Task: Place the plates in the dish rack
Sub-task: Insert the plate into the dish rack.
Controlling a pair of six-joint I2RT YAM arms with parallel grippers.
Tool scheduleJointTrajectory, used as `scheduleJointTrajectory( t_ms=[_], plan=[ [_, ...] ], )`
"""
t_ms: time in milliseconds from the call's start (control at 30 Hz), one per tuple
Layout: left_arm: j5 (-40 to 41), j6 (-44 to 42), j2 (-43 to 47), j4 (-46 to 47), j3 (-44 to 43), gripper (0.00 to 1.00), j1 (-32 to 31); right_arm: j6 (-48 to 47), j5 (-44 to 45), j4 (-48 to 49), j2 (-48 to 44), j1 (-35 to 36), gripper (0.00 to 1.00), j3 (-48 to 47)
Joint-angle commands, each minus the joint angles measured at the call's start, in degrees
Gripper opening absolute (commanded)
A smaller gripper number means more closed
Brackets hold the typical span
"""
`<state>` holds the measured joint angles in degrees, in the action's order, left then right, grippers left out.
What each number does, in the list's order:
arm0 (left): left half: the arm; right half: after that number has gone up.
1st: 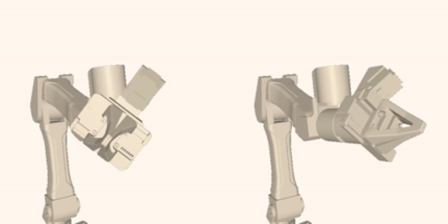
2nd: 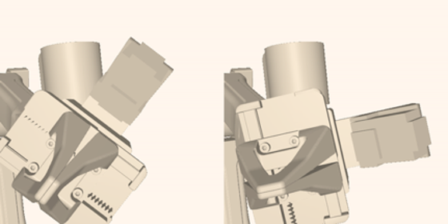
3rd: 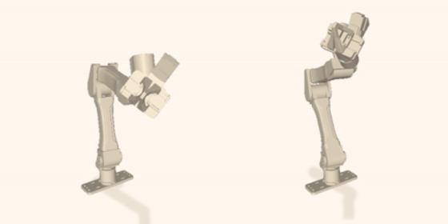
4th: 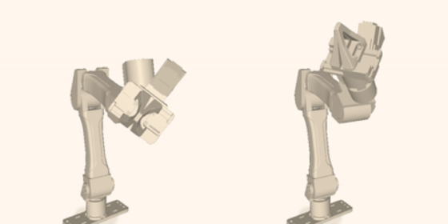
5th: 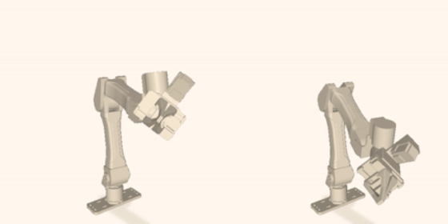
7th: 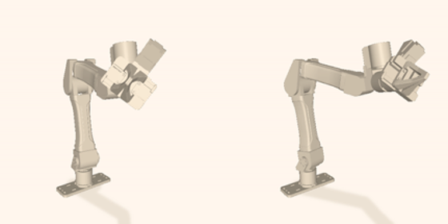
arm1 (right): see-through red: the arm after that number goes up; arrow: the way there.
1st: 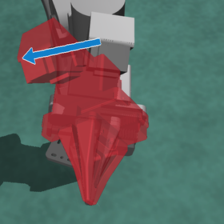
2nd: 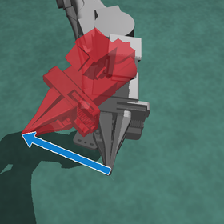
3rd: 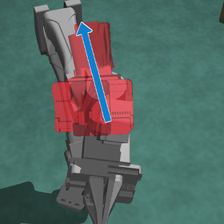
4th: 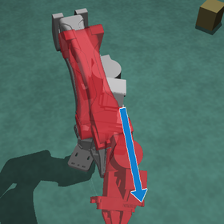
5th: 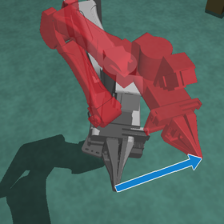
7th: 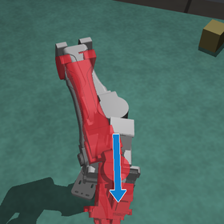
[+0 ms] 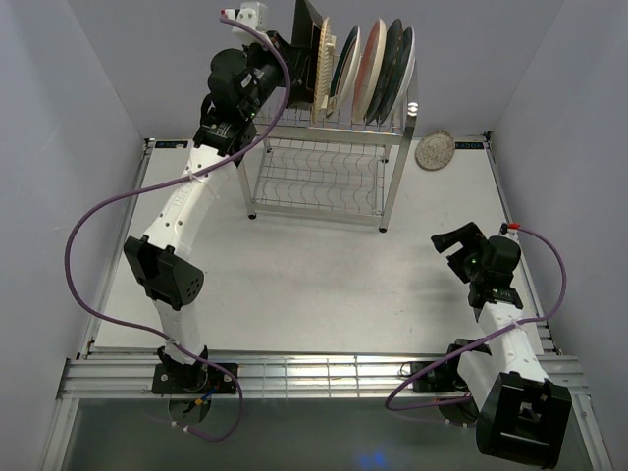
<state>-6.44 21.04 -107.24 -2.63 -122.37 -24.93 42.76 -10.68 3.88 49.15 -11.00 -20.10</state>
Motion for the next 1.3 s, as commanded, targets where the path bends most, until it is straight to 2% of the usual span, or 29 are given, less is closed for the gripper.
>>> scheduleJointTrajectory(
  t_ms=[0, 167, 467, 500, 633, 833, 933, 967, 1000, 1267],
  plan=[
    [4.5, -3.7, 1.9, 8.4, -4.8, 0.0, -2.5, -1.2, 0.0, 2.4, -1.0, 0.1, 0.89, 0.3],
    [9.5, -6.4, 2.3, 8.6, -4.6, 0.0, -5.0, -1.3, -0.1, 2.4, -1.0, 0.1, 0.9, 0.4],
    [12.0, -7.4, 4.4, 9.8, -0.6, 0.01, -5.8, -1.3, -0.5, 2.4, -1.2, 0.0, 0.9, 0.6],
    [12.1, -7.6, 4.7, 10.3, -0.1, 0.08, -5.8, -1.3, -0.6, 2.4, -1.2, 0.1, 0.9, 0.6],
    [12.3, -7.9, 5.1, 10.6, 1.4, 0.2, -5.8, -1.3, -0.6, 2.4, -1.1, 0.1, 0.9, 0.6],
    [12.6, -8.3, 5.7, 11.0, 2.4, 0.25, -5.8, -1.3, -0.6, 2.5, -1.2, 0.1, 0.9, 0.8],
    [12.8, -9.1, 6.2, 11.1, 2.7, 0.37, -5.8, -1.4, -0.6, 2.5, -1.2, 0.1, 0.9, 0.7],
    [12.9, -9.1, 6.3, 11.1, 2.7, 0.49, -5.8, -1.5, -0.6, 2.5, -1.3, 0.0, 0.89, 0.7],
    [12.9, -9.4, 6.5, 11.1, 2.7, 0.54, -5.9, -1.5, -0.5, 2.5, -1.3, 0.1, 0.9, 0.7],
    [13.2, -11.6, 9.7, 10.5, 4.5, 0.71, -5.5, -4.1, -0.7, 2.7, -1.4, 0.1, 0.9, 0.3]
  ],
)
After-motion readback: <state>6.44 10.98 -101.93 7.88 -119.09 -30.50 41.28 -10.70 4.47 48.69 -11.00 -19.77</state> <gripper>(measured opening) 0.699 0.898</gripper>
